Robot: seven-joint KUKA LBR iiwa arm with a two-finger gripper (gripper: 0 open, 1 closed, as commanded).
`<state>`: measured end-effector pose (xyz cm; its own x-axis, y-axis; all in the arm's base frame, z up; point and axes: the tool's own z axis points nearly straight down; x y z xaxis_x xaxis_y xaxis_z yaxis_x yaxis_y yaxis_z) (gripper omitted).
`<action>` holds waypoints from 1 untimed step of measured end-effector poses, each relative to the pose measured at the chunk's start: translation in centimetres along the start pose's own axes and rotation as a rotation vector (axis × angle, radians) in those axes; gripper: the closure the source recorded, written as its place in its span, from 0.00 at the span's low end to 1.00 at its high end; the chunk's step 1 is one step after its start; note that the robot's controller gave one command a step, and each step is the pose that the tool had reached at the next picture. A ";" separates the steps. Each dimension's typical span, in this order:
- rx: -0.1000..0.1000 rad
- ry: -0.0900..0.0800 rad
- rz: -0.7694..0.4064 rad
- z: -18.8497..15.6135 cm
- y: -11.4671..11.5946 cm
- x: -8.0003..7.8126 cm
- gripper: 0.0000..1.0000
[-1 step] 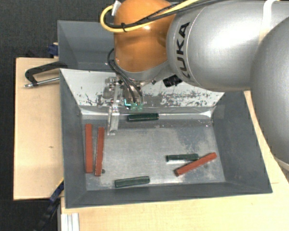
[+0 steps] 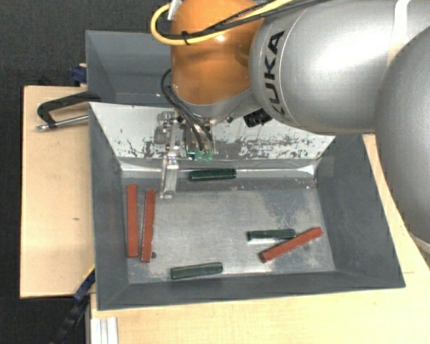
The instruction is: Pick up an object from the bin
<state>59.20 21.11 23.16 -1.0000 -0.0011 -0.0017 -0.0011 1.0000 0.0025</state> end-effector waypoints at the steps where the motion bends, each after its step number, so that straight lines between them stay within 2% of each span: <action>1: -0.001 -0.005 0.015 5.4 -0.1 3.1 0.00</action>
Offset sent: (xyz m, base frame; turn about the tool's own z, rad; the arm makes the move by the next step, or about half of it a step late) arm -0.0437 0.0105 -0.1465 -0.1258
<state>56.14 21.05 17.71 -0.9999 0.0138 -0.0066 0.0138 0.9999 0.0038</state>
